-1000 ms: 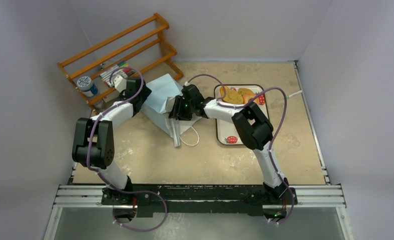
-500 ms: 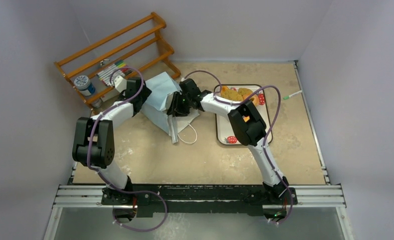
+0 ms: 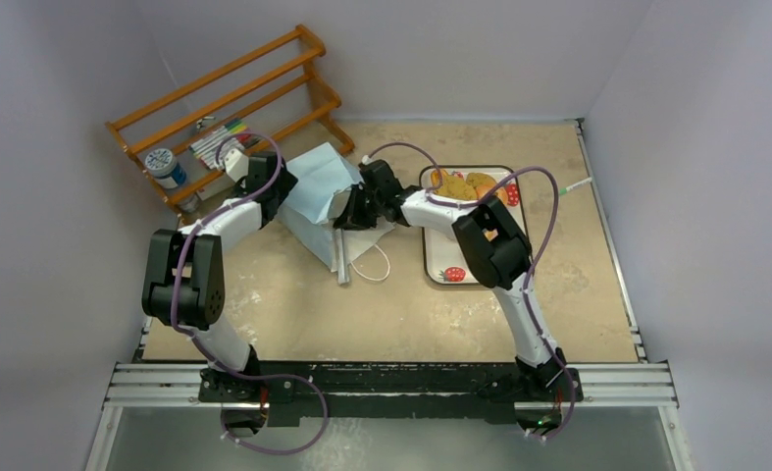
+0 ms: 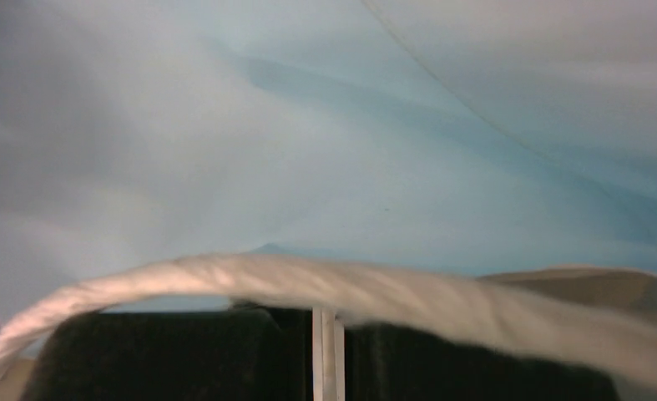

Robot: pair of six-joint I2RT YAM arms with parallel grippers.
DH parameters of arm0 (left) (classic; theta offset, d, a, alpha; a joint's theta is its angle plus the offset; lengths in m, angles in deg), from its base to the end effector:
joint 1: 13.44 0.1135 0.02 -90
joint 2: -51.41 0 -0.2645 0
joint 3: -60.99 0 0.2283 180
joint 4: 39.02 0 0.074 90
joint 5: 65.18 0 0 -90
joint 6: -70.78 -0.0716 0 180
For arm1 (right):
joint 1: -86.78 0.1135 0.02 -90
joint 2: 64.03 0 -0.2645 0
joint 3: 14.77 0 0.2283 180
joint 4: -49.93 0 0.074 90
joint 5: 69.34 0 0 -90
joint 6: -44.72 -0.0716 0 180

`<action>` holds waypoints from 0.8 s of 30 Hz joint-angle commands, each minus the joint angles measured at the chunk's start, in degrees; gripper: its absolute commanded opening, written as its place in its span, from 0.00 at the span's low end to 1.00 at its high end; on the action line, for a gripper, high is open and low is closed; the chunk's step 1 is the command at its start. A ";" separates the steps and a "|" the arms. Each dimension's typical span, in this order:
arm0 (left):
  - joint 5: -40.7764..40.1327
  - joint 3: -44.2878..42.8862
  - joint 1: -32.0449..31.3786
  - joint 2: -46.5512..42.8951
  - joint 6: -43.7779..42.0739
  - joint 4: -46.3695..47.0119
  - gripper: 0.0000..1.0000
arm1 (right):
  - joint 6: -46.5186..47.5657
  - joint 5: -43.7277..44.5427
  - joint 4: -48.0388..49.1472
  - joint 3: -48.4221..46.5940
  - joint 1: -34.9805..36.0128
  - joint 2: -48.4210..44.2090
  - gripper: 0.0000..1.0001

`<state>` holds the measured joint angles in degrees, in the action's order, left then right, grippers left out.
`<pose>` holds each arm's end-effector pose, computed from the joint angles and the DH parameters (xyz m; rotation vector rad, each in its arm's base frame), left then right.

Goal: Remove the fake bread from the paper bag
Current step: Take out the fake bread from the paper bag.

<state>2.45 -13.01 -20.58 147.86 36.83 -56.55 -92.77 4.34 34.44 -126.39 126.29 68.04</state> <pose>0.3687 -0.0187 0.1991 -1.0969 1.9210 -0.1674 0.3935 0.3506 0.1463 -0.0082 2.4206 1.0989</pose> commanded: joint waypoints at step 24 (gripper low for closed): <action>0.28 -8.30 -2.77 4.66 2.67 -0.09 0.73 | -0.43 9.38 0.60 27.06 7.11 -27.11 0.00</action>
<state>3.54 -18.96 -22.85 152.03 38.78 -57.05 -92.68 11.82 34.12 -101.84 131.73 47.06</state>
